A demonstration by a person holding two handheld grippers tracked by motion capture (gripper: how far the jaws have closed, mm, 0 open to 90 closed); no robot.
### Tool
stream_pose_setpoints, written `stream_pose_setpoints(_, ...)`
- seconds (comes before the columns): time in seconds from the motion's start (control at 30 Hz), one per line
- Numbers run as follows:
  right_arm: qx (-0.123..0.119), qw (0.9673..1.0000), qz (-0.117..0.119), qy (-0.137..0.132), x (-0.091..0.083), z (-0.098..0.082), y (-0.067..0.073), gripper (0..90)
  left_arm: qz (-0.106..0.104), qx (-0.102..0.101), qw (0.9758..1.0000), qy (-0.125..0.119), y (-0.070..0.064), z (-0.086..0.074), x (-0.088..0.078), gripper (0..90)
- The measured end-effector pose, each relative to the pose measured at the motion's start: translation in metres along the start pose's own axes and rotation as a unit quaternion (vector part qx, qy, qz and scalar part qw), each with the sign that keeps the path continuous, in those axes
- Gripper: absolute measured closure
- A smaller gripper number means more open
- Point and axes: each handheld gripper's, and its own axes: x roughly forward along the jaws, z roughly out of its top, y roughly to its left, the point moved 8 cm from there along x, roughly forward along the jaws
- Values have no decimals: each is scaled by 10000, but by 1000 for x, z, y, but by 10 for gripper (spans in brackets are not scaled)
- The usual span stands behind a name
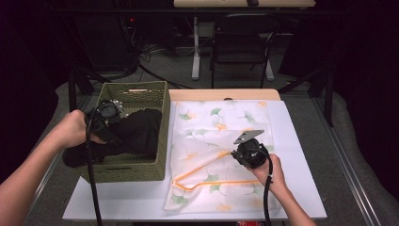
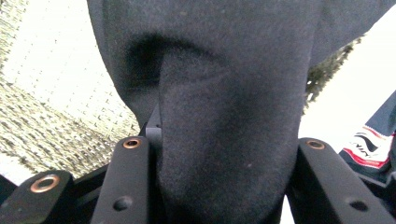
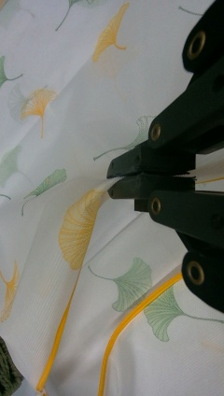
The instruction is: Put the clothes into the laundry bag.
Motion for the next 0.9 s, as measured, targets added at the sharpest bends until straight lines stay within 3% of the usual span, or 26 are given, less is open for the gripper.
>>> stream_pose_setpoints(0.33, -32, 10000, -61, 20, 0, 1, -1, 890, 80, -38, 10000, -11, -16, 6, -11, 574)
stream_pose_setpoints(0.7, 1, 10000, -86, -11, -1, 2, -1, 890, -191, 36, 9997, -125, -35, 11, -18, 574)
stream_pose_setpoints(0.9, 1, 10000, -90, -24, -1, 3, -2, 890, -309, 186, 9991, -207, -49, 16, -21, 574)
